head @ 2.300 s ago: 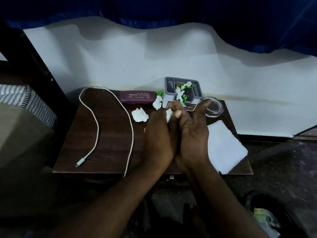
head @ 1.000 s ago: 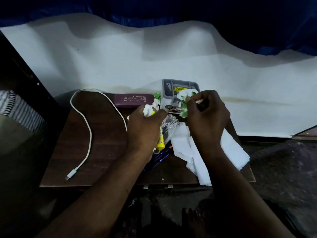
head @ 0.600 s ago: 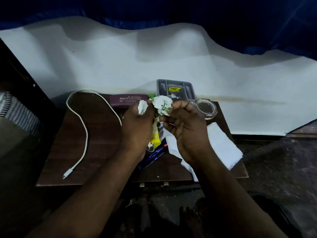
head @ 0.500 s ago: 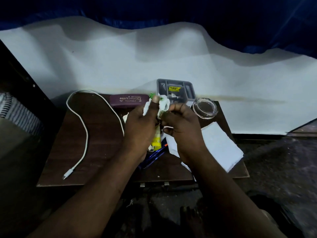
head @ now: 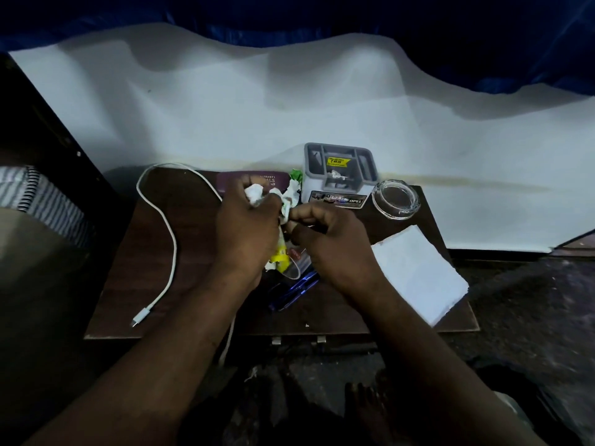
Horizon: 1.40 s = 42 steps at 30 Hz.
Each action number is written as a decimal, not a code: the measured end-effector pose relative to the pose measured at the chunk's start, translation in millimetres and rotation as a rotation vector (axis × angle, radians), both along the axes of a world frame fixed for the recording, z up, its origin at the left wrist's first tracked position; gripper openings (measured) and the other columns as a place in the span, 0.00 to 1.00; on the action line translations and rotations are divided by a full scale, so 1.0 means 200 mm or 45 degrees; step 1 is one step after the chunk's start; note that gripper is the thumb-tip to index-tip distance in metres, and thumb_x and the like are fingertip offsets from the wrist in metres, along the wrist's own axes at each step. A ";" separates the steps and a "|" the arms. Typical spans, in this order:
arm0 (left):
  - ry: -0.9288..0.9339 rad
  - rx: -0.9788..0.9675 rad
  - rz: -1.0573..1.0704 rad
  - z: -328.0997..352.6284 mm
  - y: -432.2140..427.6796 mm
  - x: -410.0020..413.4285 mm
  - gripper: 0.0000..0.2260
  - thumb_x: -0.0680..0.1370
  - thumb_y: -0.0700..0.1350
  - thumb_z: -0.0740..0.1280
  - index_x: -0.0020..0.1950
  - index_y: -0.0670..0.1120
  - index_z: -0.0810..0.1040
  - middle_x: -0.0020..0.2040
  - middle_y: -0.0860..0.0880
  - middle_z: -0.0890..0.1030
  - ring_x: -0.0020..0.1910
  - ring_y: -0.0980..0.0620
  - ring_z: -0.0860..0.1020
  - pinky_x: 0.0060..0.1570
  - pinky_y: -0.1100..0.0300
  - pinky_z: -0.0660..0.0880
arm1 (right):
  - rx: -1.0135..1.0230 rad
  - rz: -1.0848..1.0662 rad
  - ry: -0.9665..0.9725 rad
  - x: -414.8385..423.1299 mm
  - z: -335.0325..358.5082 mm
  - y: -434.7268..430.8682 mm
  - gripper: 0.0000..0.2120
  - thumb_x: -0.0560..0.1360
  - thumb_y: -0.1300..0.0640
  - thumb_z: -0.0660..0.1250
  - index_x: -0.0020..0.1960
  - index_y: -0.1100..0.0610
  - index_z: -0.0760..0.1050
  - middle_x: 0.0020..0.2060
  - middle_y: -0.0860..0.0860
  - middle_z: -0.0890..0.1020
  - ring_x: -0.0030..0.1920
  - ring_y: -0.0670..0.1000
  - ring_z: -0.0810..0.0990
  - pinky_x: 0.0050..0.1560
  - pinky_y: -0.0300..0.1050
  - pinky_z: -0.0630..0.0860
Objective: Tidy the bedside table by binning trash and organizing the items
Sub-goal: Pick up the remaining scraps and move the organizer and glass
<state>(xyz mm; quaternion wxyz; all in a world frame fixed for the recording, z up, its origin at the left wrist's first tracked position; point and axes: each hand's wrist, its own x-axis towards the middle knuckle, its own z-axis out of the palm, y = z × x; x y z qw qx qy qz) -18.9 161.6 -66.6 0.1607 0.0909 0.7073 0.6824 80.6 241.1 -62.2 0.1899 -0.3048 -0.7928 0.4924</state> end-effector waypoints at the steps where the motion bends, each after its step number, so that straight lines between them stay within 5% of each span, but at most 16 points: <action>1: 0.002 0.010 -0.007 0.00 -0.01 -0.02 0.07 0.72 0.43 0.66 0.49 0.49 0.79 0.43 0.49 0.84 0.41 0.50 0.81 0.44 0.53 0.79 | 0.025 -0.001 0.001 0.00 0.00 -0.01 0.06 0.76 0.60 0.73 0.50 0.51 0.86 0.43 0.45 0.87 0.46 0.43 0.85 0.54 0.49 0.82; 5: -0.057 0.000 -0.057 -0.02 -0.06 -0.07 0.13 0.71 0.37 0.62 0.38 0.50 0.84 0.40 0.46 0.86 0.45 0.38 0.85 0.48 0.41 0.82 | 0.139 0.010 -0.038 -0.02 0.00 -0.01 0.07 0.77 0.59 0.73 0.52 0.49 0.85 0.43 0.42 0.86 0.47 0.40 0.84 0.54 0.47 0.82; 9: 0.027 -0.119 -0.048 0.01 -0.11 -0.09 0.10 0.70 0.42 0.64 0.36 0.49 0.85 0.34 0.51 0.84 0.36 0.53 0.81 0.40 0.56 0.77 | 0.232 0.031 -0.069 -0.05 -0.01 -0.01 0.07 0.77 0.59 0.72 0.52 0.49 0.85 0.45 0.42 0.86 0.48 0.40 0.84 0.54 0.43 0.80; 13: 0.140 -0.340 -0.119 0.00 -0.15 -0.15 0.10 0.71 0.50 0.71 0.37 0.44 0.83 0.32 0.48 0.82 0.35 0.50 0.81 0.38 0.56 0.74 | 0.393 0.042 -0.092 -0.07 -0.02 0.00 0.10 0.77 0.62 0.70 0.50 0.49 0.85 0.46 0.42 0.87 0.47 0.40 0.83 0.49 0.29 0.74; 15: 0.248 -0.533 -0.187 -0.03 -0.18 -0.22 0.05 0.71 0.47 0.73 0.38 0.48 0.82 0.34 0.51 0.82 0.38 0.50 0.82 0.40 0.56 0.75 | 0.446 0.039 -0.105 -0.07 -0.03 0.01 0.11 0.76 0.63 0.70 0.49 0.49 0.85 0.45 0.43 0.86 0.46 0.42 0.83 0.49 0.32 0.74; 18: 0.467 -0.822 -0.327 -0.08 -0.21 -0.28 0.06 0.72 0.43 0.71 0.45 0.53 0.84 0.44 0.53 0.85 0.47 0.49 0.82 0.48 0.56 0.77 | 0.507 0.048 -0.133 -0.08 -0.03 0.02 0.11 0.76 0.64 0.69 0.48 0.50 0.85 0.46 0.45 0.86 0.47 0.45 0.82 0.53 0.43 0.77; 22: 0.737 -0.930 -0.486 -0.09 -0.24 -0.28 0.14 0.73 0.42 0.64 0.52 0.55 0.85 0.58 0.50 0.82 0.58 0.47 0.80 0.59 0.53 0.76 | 0.557 0.043 -0.136 -0.10 -0.04 0.04 0.11 0.76 0.63 0.68 0.49 0.50 0.85 0.48 0.45 0.87 0.48 0.45 0.82 0.52 0.42 0.76; 26: 0.715 -1.104 -0.724 -0.12 -0.24 -0.24 0.25 0.74 0.40 0.65 0.66 0.63 0.80 0.77 0.53 0.69 0.73 0.50 0.72 0.69 0.53 0.72 | 0.588 0.048 -0.140 -0.12 -0.06 0.05 0.11 0.76 0.63 0.67 0.50 0.51 0.85 0.48 0.46 0.86 0.48 0.46 0.82 0.51 0.41 0.76; 29: 0.627 -1.174 -0.824 -0.13 -0.21 -0.24 0.30 0.74 0.44 0.63 0.72 0.68 0.73 0.82 0.52 0.61 0.77 0.47 0.68 0.73 0.51 0.69 | 0.604 0.069 -0.149 -0.13 -0.07 0.06 0.11 0.76 0.64 0.67 0.50 0.52 0.86 0.48 0.47 0.86 0.49 0.47 0.83 0.53 0.43 0.76; 36: 0.563 -1.085 -0.839 -0.18 -0.15 -0.22 0.31 0.70 0.47 0.59 0.73 0.63 0.74 0.77 0.55 0.69 0.71 0.50 0.75 0.71 0.52 0.72 | 0.600 0.073 -0.182 -0.11 -0.09 0.12 0.12 0.76 0.64 0.67 0.50 0.52 0.85 0.48 0.48 0.86 0.49 0.48 0.83 0.53 0.47 0.78; 42: 0.688 -1.144 -0.713 -0.20 -0.12 -0.25 0.25 0.74 0.41 0.67 0.71 0.56 0.79 0.68 0.49 0.77 0.66 0.45 0.77 0.64 0.54 0.74 | 0.579 0.045 -0.172 -0.10 -0.08 0.18 0.11 0.77 0.63 0.66 0.50 0.52 0.85 0.49 0.48 0.86 0.50 0.48 0.82 0.55 0.50 0.79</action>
